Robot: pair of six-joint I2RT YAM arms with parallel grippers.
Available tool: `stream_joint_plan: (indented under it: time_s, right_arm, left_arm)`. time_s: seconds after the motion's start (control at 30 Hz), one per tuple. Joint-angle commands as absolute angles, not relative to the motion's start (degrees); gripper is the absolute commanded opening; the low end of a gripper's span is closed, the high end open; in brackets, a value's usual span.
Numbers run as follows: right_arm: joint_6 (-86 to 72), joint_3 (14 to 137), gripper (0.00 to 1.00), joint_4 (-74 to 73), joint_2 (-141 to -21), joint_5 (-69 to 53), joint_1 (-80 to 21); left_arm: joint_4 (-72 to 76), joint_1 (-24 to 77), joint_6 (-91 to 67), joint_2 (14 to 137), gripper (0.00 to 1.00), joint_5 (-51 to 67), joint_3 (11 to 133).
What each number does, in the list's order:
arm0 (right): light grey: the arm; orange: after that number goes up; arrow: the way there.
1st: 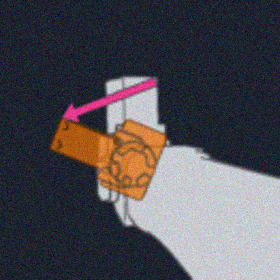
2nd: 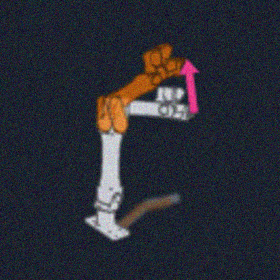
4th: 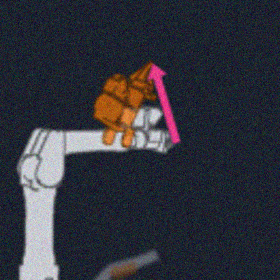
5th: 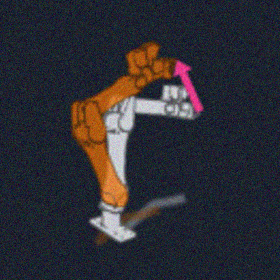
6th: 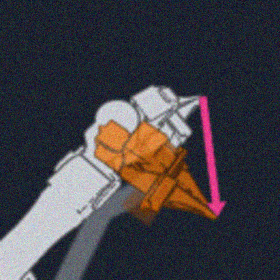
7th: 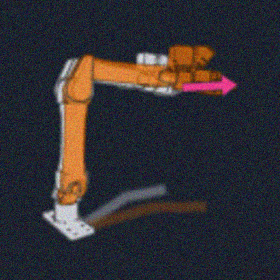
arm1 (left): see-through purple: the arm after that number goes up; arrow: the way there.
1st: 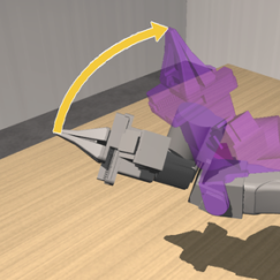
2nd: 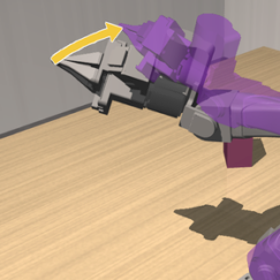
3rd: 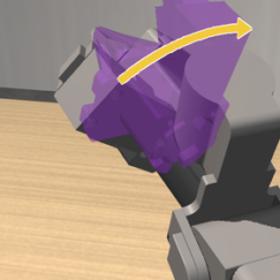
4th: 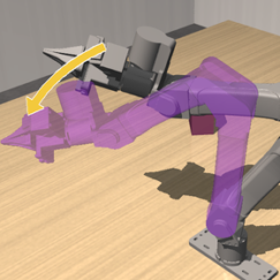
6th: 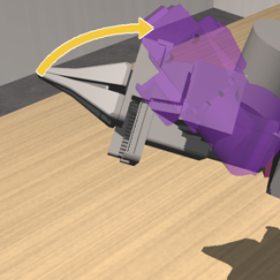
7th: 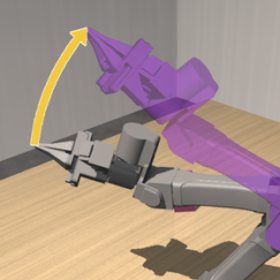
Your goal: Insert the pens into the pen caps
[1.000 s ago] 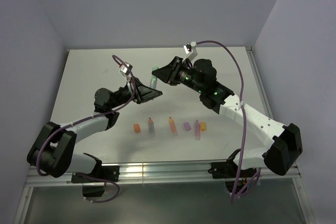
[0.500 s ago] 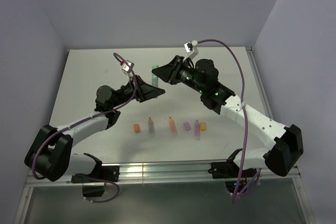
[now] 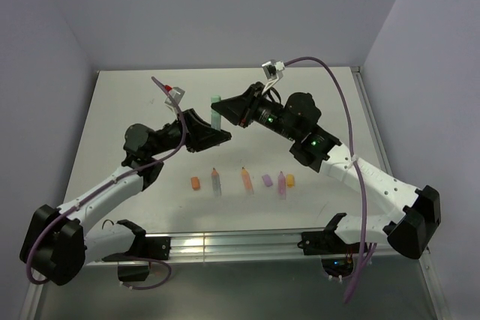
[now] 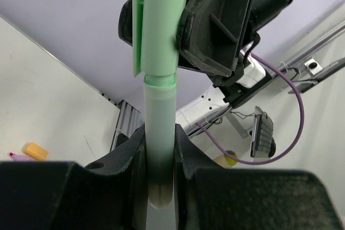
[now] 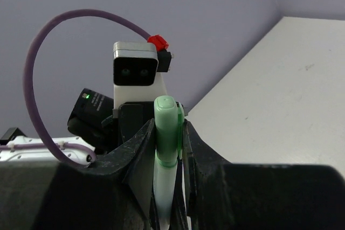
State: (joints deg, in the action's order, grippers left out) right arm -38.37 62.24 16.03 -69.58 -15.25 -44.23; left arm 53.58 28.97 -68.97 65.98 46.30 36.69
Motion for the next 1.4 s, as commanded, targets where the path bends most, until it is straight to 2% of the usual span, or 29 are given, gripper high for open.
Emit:
stream_joint_plan:
  time_s: [0.0, 0.27, 0.7, 1.37]
  right_arm:
    - [-37.00, 59.86, 0.00, 15.20, -68.12, -29.34, -47.81]
    - [-36.04, 57.48, 0.00, 21.18, -66.80, -32.26, -49.13]
    - [-31.20, 59.86, 0.00, 17.93, -67.41, -32.69, -53.96]
    - [-25.67, 59.59, 0.00, 18.90, -69.34, -41.92, -58.44]
  left_arm:
    - [53.44, 27.60, -65.58, 62.85, 0.00, 39.99, 40.43]
    - [52.29, 27.60, -62.75, 60.38, 0.00, 40.08, 40.52]
    - [46.05, 28.39, -54.76, 55.28, 0.00, 33.66, 40.78]
    - [50.89, 28.39, -52.74, 52.74, 0.00, 39.72, 44.39]
